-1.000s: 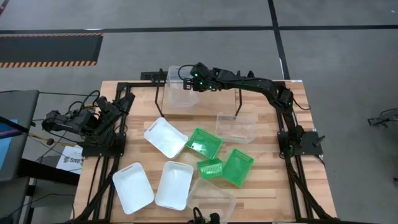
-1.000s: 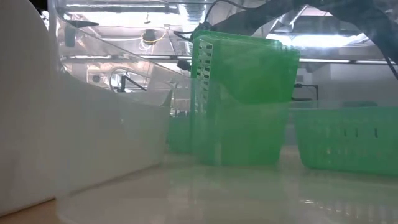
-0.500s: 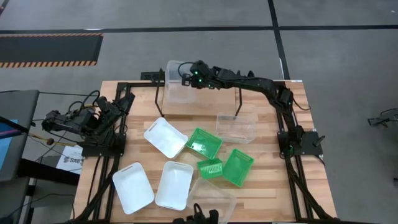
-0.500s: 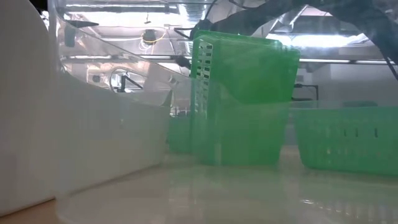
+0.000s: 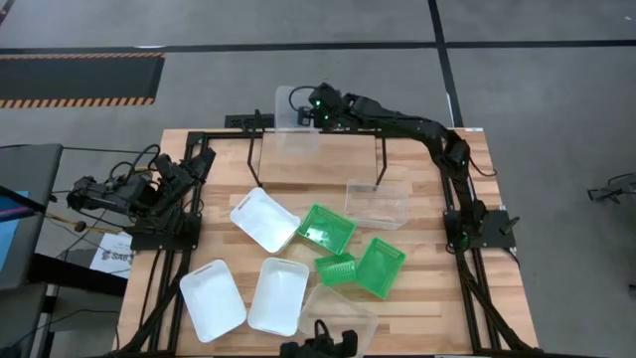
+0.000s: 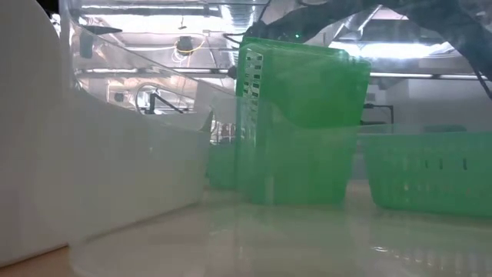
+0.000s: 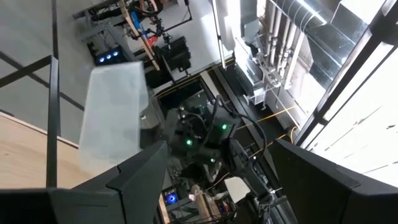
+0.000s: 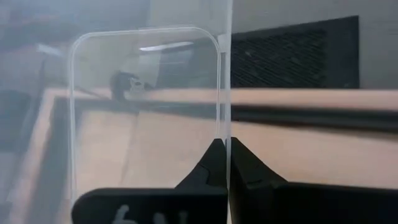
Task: Stack baskets on shelf by color
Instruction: Put the bottom right transparent bin on the shelf
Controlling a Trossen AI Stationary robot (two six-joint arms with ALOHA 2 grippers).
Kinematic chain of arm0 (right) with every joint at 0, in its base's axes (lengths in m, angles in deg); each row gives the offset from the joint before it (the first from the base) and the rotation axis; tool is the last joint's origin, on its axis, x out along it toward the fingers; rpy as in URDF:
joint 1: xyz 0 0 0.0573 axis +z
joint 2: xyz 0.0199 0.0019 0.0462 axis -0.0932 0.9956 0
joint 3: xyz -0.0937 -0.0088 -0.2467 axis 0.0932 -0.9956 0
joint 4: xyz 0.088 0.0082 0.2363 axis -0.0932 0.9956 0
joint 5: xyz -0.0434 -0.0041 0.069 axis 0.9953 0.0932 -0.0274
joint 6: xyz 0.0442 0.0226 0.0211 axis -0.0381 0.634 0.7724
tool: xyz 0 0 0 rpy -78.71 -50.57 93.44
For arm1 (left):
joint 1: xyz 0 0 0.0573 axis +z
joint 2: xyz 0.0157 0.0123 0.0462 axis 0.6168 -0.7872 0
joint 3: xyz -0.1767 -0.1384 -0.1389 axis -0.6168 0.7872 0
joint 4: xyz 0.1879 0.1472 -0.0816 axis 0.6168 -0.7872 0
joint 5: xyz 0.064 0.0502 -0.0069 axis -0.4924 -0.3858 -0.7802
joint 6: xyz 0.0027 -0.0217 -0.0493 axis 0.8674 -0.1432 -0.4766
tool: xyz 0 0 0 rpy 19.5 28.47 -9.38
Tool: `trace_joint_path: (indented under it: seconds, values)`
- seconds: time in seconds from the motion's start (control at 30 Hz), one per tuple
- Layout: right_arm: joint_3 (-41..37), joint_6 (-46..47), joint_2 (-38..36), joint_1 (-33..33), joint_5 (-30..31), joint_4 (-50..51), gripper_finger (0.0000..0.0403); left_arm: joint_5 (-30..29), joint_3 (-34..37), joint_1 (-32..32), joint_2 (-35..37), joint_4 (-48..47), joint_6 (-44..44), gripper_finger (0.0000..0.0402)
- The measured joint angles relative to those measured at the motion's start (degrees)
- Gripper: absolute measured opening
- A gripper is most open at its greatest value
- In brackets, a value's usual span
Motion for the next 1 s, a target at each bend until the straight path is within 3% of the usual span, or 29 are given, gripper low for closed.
trace_joint_path:
  seconds: [0.23, 0.57, 1.0]
  values:
    - [0.2, -1.3, 1.2, 3.7, 4.6, 1.0, 0.0002, -0.1, 0.0, 0.0, 0.0, -0.2, -0.1, 0.0279]
    - [0.8, 3.6, 7.1, 5.3, -0.8, 0.5, 0.0008, 0.1, 0.0, 0.0, 0.0, -0.3, -1.1, 0.0279]
    - [2.0, 3.2, 7.4, 4.9, -0.7, 0.7, 0.0017, 0.8, 0.0, 0.0, 0.0, -0.3, -1.4, 0.0279]
